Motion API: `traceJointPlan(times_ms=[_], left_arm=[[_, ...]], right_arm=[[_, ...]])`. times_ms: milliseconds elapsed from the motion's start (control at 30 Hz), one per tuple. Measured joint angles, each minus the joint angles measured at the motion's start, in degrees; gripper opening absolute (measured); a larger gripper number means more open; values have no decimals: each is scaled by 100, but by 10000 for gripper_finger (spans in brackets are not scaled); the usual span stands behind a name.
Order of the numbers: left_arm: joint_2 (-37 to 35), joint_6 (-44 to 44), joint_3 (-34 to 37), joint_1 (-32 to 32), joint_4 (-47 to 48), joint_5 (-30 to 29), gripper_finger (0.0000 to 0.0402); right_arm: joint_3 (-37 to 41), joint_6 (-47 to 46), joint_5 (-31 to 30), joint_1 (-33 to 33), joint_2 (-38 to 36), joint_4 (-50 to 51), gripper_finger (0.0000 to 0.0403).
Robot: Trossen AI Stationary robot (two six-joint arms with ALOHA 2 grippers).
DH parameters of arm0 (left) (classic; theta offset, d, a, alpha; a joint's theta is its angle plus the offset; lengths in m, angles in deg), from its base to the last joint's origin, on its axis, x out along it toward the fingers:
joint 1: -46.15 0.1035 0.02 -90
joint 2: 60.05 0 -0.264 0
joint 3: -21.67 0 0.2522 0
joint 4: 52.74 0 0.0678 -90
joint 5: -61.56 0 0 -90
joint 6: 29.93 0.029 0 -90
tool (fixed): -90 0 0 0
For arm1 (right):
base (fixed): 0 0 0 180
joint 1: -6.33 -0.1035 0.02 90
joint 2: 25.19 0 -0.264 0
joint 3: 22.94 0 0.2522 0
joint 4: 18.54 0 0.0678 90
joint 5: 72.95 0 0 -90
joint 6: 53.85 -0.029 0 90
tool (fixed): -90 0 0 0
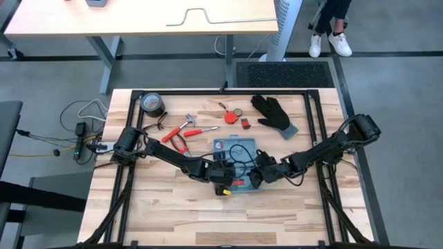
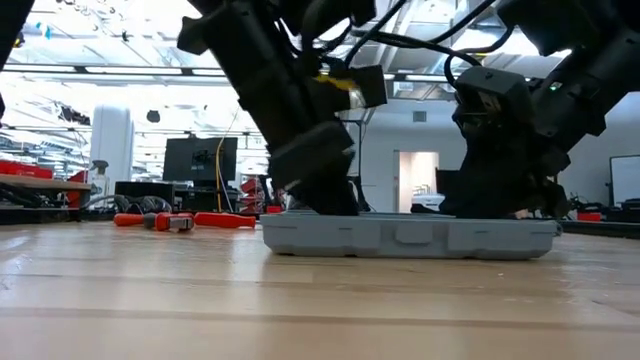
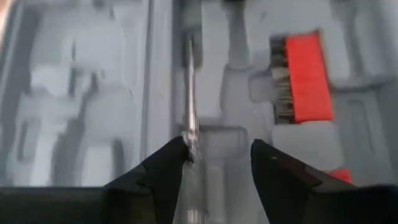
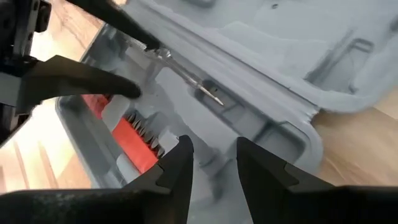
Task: Prefit tool cases
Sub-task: Remove the transparent screwdriver from the gray prefit tool case
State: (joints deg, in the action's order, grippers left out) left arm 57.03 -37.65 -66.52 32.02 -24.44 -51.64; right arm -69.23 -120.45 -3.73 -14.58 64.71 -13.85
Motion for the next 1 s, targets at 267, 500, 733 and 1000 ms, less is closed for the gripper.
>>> traceJointPlan(times_ms=[267, 500, 733, 1000], left_arm=[[184, 42, -18, -44, 389, -690, 179], [204, 606, 0, 67, 307, -1456, 148], [217, 1229, 12, 314, -64, -1357, 118], [146, 1548, 8, 466, -121, -745, 123]], right_arm=[[4, -90, -21, -26, 32, -111, 132], [2, -187, -6, -112, 32, -222, 132], [-5, -257, -8, -148, 32, -215, 132], [-3, -150, 12, -152, 31, -434, 132]])
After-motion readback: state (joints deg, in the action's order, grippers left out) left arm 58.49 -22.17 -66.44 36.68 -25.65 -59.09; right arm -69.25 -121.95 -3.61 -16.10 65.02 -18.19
